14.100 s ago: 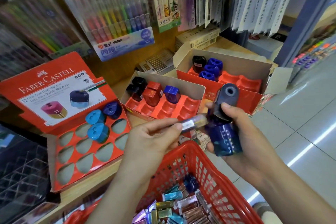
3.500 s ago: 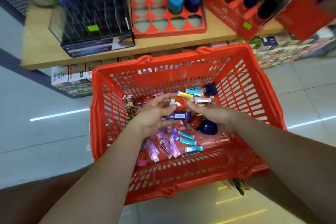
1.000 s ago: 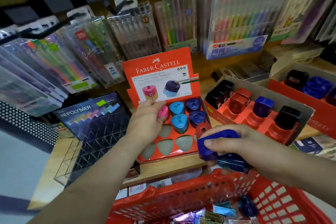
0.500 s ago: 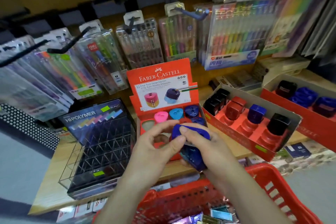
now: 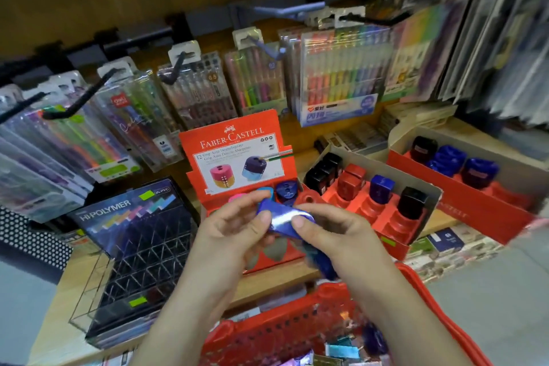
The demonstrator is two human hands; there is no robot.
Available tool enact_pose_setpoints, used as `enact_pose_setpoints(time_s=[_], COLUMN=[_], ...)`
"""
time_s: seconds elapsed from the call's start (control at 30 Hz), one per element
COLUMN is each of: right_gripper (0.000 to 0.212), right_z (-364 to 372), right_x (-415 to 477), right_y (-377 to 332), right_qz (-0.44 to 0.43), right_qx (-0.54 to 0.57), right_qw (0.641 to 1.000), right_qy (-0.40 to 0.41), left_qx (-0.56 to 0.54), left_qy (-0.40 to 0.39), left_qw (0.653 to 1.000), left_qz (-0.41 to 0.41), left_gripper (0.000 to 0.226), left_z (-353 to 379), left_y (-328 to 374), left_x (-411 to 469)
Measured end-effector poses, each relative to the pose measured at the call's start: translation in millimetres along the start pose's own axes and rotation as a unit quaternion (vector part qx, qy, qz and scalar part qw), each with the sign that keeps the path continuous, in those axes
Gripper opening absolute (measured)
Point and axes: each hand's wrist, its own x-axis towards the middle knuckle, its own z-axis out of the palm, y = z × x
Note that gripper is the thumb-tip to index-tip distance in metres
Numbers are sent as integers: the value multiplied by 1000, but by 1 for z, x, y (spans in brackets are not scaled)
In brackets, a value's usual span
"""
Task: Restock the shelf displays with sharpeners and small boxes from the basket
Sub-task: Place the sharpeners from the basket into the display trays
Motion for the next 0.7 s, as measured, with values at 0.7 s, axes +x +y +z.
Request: enact_pose_setpoints(time_s=[0.7], right_gripper=[61], right_z=[-214], right_x=[0], right_y=[-66], right_qz=[-81], right_qx=[-27], right_qw=[986], right_qy=[140], left_qx=[221], left_qy=[-62], left_qw=[967], left_qz=[114], left_gripper=[27], left_z=[149], left_y=[15], left_x=[94])
